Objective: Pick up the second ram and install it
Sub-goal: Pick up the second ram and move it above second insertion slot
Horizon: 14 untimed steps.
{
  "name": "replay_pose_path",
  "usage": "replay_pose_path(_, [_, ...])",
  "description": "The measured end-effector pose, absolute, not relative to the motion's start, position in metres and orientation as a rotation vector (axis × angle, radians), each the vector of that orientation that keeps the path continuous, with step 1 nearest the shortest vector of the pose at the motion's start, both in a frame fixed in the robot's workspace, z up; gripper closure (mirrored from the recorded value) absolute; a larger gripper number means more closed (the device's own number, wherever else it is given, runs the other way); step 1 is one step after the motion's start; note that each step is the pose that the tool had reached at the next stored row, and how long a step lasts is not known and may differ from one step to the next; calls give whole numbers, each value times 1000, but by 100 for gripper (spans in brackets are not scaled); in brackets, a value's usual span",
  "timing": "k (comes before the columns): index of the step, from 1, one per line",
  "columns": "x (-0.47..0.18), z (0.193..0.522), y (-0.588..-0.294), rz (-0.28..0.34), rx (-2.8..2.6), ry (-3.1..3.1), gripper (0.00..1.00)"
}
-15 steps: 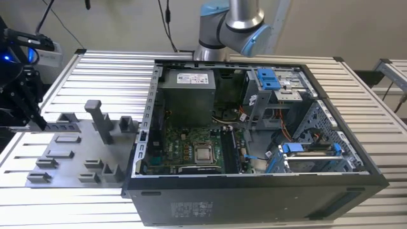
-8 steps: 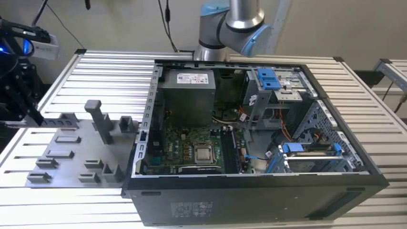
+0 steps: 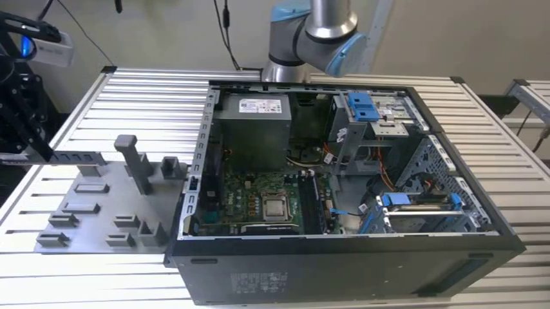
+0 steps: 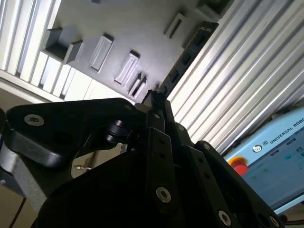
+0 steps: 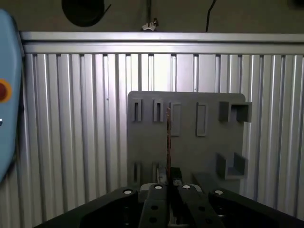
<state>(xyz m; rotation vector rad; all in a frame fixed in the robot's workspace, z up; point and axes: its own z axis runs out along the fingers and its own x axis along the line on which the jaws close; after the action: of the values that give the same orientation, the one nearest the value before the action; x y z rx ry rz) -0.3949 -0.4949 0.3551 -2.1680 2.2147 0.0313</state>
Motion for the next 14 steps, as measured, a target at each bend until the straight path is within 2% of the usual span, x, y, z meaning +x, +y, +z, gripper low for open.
replay_pose_path(14, [-395,379,-495,32,-2168,2215,85])
